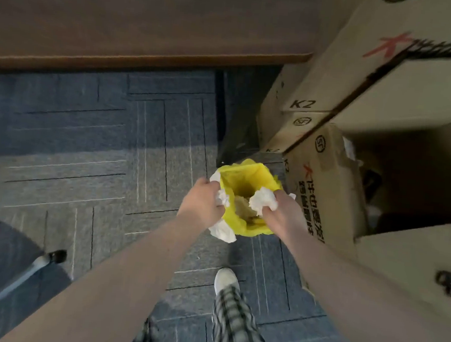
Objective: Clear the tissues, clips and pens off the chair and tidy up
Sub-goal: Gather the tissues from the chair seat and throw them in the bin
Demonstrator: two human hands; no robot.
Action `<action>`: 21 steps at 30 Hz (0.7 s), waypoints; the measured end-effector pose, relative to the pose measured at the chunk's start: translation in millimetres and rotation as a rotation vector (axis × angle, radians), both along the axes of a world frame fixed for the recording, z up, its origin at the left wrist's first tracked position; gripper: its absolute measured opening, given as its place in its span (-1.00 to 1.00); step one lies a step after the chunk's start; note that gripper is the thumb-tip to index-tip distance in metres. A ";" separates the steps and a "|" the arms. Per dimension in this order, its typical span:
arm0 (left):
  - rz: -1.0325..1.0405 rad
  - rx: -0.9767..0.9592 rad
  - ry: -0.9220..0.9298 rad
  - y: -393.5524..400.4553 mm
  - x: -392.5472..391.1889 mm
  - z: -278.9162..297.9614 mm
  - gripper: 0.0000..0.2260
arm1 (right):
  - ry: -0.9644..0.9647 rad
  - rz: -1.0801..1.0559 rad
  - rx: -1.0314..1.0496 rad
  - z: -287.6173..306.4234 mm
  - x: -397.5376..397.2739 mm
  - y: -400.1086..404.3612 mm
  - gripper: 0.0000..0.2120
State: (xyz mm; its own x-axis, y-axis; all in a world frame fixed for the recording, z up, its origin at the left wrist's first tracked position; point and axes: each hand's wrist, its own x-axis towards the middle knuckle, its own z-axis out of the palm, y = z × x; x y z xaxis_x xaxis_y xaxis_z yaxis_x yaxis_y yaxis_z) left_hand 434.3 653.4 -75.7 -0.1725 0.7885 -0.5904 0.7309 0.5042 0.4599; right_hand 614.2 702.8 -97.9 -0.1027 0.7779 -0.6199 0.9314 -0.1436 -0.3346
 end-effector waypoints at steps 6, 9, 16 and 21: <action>-0.025 -0.069 -0.006 32.1 46.9 -39.2 -0.68 | 0.056 -0.142 -0.071 -35.8 31.9 20.5 -0.72; -0.041 -0.090 -0.005 42.7 63.2 -56.3 -0.66 | 0.076 -0.193 -0.104 -51.7 39.4 29.9 -0.67; -0.006 -0.108 -0.021 64.0 87.1 -86.0 -0.60 | 0.151 -0.276 -0.166 -77.3 44.0 36.5 -0.56; 0.061 -0.111 -0.068 74.3 95.1 -98.5 -0.61 | 0.225 -0.356 -0.230 -87.7 41.6 41.5 -0.51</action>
State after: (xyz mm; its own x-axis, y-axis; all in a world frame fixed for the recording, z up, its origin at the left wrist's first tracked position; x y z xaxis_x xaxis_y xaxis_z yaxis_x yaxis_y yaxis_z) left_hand 529.3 727.7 -174.3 -0.1752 0.7070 -0.6852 0.6662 0.5975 0.4463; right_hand 655.8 744.3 -185.5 -0.0061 0.6345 -0.7729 0.7193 -0.5341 -0.4442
